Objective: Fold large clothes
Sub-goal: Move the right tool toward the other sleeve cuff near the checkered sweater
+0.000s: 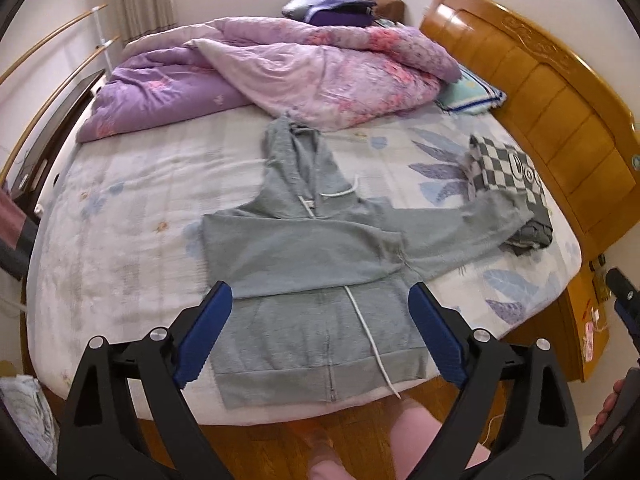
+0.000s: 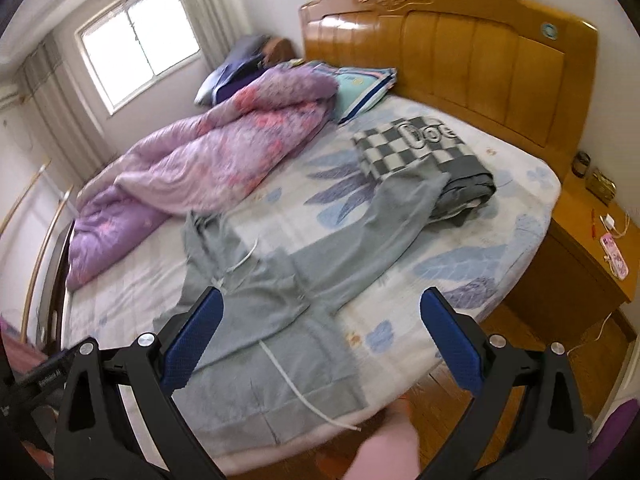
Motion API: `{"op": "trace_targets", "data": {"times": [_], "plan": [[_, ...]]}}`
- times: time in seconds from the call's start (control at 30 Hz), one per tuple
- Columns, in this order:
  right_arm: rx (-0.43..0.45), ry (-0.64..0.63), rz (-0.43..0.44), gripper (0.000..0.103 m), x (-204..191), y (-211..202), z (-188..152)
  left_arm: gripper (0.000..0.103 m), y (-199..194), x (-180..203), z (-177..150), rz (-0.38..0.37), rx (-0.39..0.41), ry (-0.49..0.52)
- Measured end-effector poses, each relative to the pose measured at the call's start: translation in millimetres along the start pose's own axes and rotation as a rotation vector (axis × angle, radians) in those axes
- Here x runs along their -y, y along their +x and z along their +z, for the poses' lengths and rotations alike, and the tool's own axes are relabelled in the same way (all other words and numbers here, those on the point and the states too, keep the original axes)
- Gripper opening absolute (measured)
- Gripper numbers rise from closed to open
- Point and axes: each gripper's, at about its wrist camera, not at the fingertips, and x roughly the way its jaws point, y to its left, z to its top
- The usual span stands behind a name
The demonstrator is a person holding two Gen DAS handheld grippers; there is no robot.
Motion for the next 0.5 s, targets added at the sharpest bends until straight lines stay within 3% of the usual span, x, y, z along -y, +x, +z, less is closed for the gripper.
{"op": "trace_targets", "data": {"times": [0.17, 0.33, 0.5], "plan": [[0.007, 0.072, 0.040, 0.095, 48, 25, 28, 0.090, 27, 38, 15, -0.007, -0.026, 0.015], [-0.059, 0.143, 0.067, 0.095, 111, 76, 72, 0.090, 73, 85, 34, 0.042, -0.090, -0.010], [-0.106, 0.101, 0.065, 0.095, 158, 123, 111, 0.090, 114, 136, 56, 0.052, -0.120, 0.026]]}}
